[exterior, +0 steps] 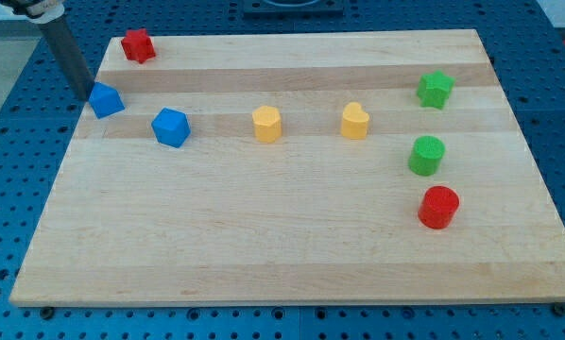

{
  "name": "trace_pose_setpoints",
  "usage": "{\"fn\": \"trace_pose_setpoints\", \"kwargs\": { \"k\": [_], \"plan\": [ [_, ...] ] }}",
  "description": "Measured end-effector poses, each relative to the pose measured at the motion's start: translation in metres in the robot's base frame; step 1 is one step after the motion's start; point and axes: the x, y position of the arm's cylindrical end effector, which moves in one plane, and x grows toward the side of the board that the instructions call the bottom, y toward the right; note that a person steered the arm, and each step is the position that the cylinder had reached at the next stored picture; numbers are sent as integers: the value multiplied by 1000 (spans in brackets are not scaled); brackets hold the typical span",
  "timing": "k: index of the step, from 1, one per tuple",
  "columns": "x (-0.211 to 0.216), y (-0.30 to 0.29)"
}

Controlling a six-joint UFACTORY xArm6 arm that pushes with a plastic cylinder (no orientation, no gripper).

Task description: Slide the blue triangle right and up

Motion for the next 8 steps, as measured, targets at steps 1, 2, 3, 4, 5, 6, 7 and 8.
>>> {"fn": "trace_pose_setpoints", "kwargs": {
  "k": [1,2,3,4,5,6,7,8],
  "plan": [
    [11,7],
    [13,43],
    [31,4],
    [68,2],
    [84,45],
    [74,78],
    [41,78],
    [25,78]
  ]
}}
